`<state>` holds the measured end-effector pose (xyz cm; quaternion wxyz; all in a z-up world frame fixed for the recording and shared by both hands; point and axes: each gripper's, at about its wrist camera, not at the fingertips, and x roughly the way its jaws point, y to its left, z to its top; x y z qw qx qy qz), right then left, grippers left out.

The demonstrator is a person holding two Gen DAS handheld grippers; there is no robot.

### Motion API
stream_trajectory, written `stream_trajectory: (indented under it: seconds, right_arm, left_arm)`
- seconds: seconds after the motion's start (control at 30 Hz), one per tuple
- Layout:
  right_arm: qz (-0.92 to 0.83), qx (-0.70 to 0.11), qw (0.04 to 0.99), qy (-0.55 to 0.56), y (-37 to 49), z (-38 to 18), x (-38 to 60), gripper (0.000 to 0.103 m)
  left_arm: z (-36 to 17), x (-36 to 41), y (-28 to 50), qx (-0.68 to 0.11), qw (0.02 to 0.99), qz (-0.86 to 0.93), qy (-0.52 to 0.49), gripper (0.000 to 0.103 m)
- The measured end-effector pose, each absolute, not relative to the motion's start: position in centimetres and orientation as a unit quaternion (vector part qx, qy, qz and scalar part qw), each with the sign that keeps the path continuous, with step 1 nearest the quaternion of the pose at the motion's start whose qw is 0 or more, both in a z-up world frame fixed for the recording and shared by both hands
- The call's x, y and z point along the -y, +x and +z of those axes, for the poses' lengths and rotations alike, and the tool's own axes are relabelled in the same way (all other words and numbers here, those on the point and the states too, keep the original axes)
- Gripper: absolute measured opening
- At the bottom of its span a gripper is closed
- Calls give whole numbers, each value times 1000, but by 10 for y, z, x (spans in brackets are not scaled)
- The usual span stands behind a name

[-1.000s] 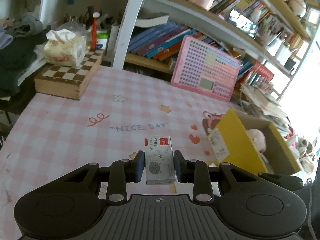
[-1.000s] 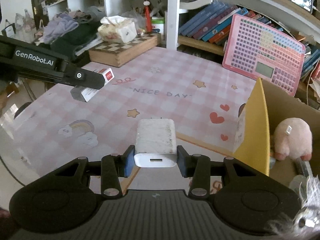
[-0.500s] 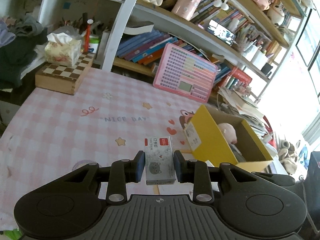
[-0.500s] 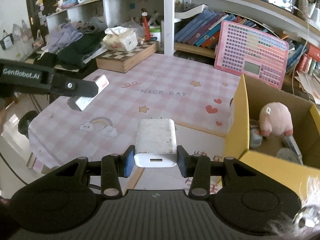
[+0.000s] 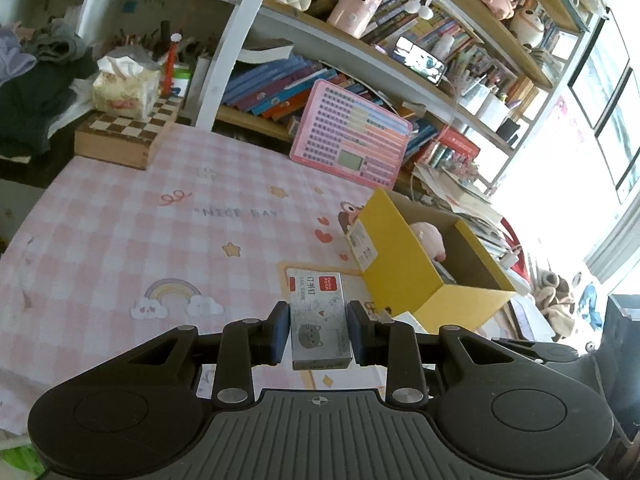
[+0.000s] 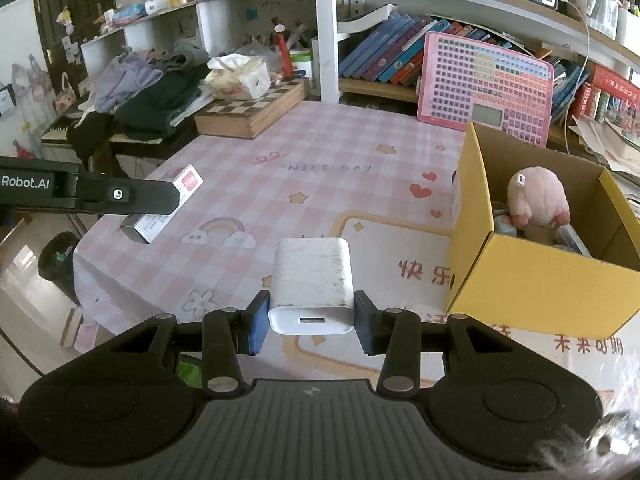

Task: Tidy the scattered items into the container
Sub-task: 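Lift the charger and small white box and carry both over the yellow box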

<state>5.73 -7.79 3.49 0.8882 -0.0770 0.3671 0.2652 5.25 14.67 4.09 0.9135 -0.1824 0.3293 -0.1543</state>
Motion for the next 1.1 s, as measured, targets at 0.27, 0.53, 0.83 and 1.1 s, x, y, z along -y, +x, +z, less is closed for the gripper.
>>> stream_trajectory:
  seconds: [0.27,0.53,0.83,1.1]
  right_arm:
    - [255,-368,890,-85,36,36,76,41]
    - [230,-369,897,-78,22,37,86,41]
    - [215,-371,901,-67,18,37,97,41]
    - [200,-373,904,-57,26,36,121,41]
  left_arm:
    - [41,-150,38,-324,912,-169,-188,29]
    - [42,-141,35,-324,908,-195,-182,29]
    - [42,-130,37,-328,905,-210,-172,29]
    - [42,-106,50,-333,901,-222,-165,29]
